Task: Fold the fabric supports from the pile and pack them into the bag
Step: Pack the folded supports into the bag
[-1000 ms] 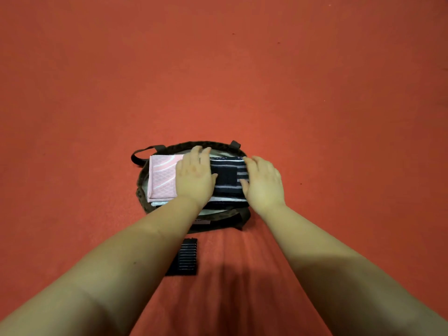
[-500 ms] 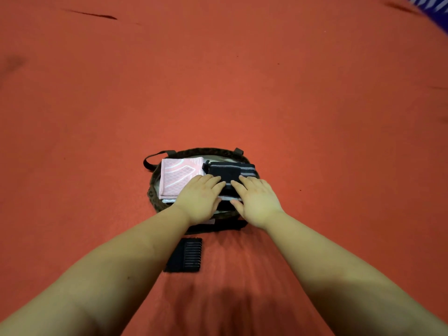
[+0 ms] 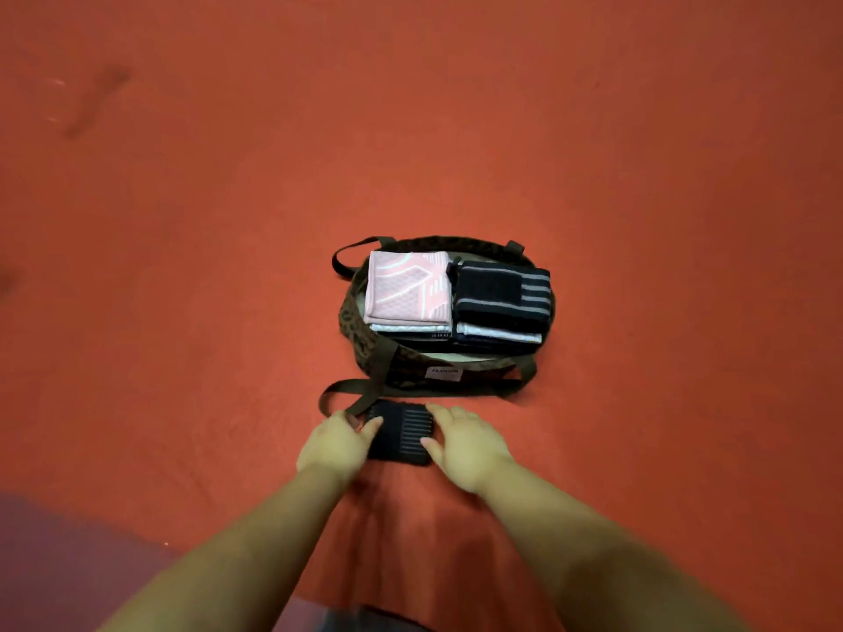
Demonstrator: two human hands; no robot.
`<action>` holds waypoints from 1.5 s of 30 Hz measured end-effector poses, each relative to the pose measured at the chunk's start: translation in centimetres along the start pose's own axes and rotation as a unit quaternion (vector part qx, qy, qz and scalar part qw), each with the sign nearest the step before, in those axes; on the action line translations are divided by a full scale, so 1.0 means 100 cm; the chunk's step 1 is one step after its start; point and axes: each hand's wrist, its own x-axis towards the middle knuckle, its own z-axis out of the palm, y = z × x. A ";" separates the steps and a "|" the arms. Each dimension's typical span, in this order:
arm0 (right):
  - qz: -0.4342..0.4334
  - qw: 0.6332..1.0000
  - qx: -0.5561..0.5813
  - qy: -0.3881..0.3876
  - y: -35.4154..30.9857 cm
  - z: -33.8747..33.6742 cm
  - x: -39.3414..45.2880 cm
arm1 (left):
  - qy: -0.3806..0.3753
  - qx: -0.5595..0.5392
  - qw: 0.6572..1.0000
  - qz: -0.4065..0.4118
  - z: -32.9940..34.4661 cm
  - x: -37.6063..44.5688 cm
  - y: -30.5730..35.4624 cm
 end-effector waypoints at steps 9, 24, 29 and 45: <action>0.242 0.898 0.366 0.042 -0.018 0.053 0.038 | -0.060 -0.173 0.980 -0.075 0.037 0.038 -0.019; 0.294 0.843 0.449 0.030 -0.006 0.045 0.023 | -0.139 -0.348 0.923 -0.093 0.049 0.012 -0.022; 0.252 0.859 0.442 0.048 0.010 0.013 -0.006 | -0.134 -0.354 0.925 -0.034 0.041 -0.016 0.004; 0.080 0.895 0.409 0.158 -0.001 -0.136 -0.004 | -0.030 -0.359 0.920 0.152 -0.076 -0.037 0.105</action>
